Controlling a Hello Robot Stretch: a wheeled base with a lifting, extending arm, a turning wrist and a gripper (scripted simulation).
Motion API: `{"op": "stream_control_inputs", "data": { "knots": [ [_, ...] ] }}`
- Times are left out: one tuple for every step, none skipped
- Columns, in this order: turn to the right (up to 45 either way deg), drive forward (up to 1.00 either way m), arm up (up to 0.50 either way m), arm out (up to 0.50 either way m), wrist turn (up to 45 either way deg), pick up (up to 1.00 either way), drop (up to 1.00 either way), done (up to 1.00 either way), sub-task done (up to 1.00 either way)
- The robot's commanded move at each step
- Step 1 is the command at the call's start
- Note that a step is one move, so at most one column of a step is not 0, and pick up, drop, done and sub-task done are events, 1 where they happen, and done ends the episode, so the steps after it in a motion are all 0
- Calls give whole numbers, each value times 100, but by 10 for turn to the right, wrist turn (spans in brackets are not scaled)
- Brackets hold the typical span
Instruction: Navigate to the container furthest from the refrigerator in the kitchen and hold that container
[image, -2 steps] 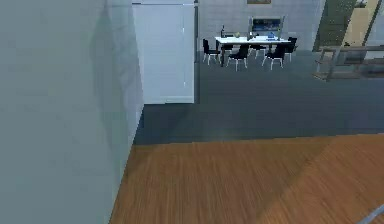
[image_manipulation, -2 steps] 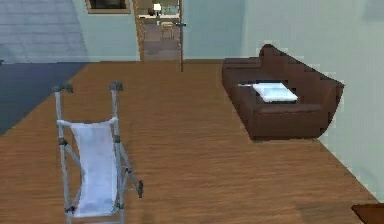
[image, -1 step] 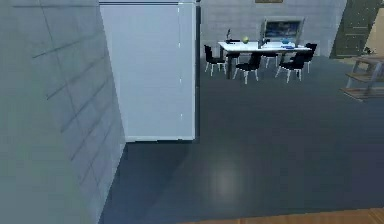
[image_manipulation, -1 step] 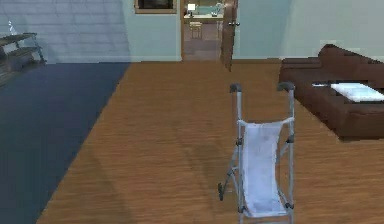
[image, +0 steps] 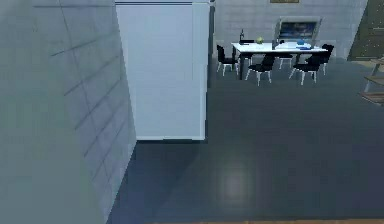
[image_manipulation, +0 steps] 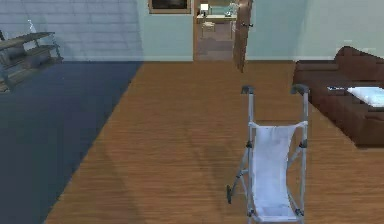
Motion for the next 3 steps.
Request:
{"op": "stream_control_inputs", "data": {
  "knots": [
    [0,100,0,0,0,0,0,0,0],
    [-30,0,0,0,0,0,0,0,0],
    [0,15,0,0,0,0,0,0,0]
  ]
}}
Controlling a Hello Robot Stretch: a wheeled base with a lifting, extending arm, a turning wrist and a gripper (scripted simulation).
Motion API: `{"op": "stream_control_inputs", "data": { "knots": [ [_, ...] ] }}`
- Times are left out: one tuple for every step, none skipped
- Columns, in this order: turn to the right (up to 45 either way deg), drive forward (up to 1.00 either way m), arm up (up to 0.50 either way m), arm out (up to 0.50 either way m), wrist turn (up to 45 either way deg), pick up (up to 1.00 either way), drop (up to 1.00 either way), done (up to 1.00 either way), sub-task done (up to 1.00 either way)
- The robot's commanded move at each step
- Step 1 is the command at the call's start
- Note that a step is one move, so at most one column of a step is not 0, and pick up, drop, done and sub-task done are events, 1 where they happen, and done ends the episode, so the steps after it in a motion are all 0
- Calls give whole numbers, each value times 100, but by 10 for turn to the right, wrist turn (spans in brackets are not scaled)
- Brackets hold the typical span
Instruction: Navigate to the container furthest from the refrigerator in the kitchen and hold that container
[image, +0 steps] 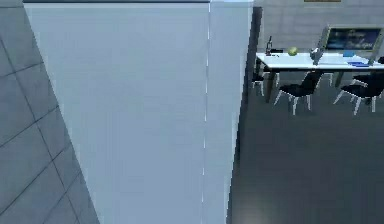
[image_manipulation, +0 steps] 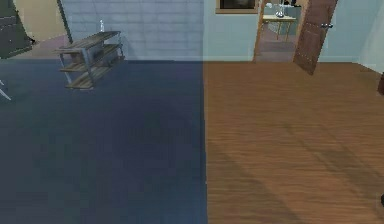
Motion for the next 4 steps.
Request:
{"op": "stream_control_inputs", "data": {
  "knots": [
    [420,0,0,0,0,0,0,0,0],
    [0,95,0,0,0,0,0,0,0],
    [-30,0,0,0,0,0,0,0,0],
    [450,0,0,0,0,0,0,0,0]
  ]
}}
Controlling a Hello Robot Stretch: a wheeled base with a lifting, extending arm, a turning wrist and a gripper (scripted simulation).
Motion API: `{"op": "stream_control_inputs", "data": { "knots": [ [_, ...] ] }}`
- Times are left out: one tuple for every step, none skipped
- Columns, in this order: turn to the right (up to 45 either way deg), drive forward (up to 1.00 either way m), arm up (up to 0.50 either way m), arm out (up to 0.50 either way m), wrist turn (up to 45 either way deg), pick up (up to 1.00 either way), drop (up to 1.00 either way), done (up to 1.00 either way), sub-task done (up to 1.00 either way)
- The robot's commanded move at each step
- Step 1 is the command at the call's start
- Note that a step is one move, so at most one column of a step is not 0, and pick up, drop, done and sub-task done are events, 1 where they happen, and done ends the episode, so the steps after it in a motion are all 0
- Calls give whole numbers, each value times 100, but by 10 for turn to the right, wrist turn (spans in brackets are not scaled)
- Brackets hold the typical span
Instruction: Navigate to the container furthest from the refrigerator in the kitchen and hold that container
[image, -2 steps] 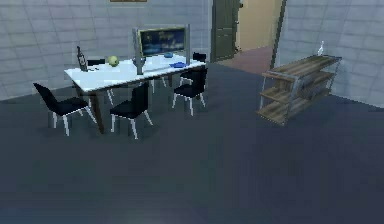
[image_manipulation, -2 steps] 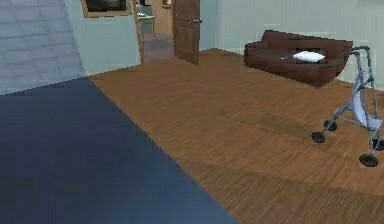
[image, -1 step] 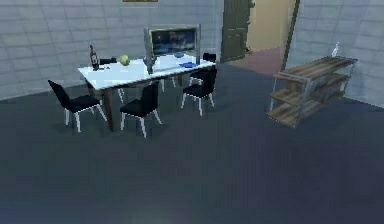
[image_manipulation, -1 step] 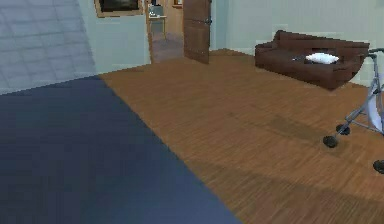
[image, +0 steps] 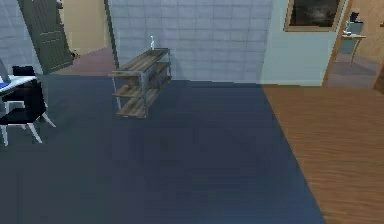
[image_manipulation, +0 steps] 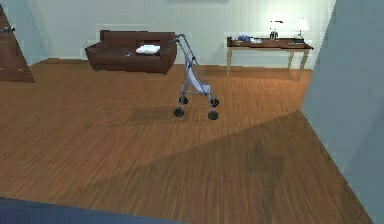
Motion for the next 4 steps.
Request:
{"op": "stream_control_inputs", "data": {
  "knots": [
    [60,0,0,0,0,0,0,0,0],
    [0,5,0,0,0,0,0,0,0],
    [-450,0,0,0,0,0,0,0,0],
    [0,100,0,0,0,0,0,0,0]
  ]
}}
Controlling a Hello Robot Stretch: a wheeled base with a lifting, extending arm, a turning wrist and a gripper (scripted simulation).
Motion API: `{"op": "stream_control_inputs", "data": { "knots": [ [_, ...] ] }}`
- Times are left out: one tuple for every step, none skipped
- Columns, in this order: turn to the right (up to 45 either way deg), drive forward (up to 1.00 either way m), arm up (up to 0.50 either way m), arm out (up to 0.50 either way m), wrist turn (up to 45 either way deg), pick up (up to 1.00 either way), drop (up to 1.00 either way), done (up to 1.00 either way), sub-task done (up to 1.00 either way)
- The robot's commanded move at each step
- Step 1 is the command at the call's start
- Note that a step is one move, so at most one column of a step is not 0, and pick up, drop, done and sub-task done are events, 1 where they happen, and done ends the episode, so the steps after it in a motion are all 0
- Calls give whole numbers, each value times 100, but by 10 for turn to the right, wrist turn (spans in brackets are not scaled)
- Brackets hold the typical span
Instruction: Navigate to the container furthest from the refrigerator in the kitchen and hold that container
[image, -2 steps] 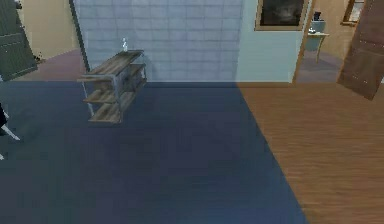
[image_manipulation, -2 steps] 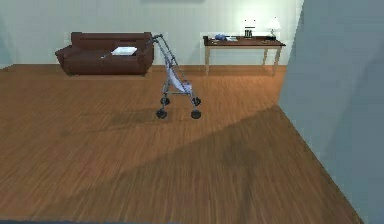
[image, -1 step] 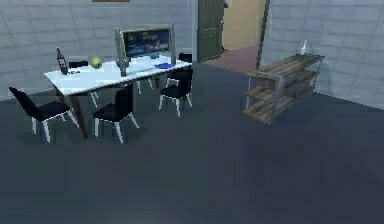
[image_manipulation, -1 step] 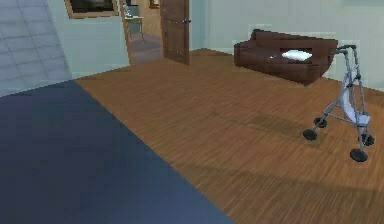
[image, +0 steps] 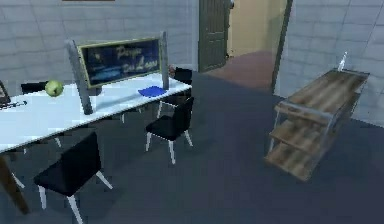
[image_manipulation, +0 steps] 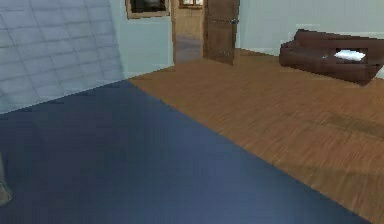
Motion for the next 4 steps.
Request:
{"op": "stream_control_inputs", "data": {
  "knots": [
    [-30,0,0,0,0,0,0,0,0],
    [0,100,0,0,0,0,0,0,0],
    [450,0,0,0,0,0,0,0,0],
    [450,0,0,0,0,0,0,0,0]
  ]
}}
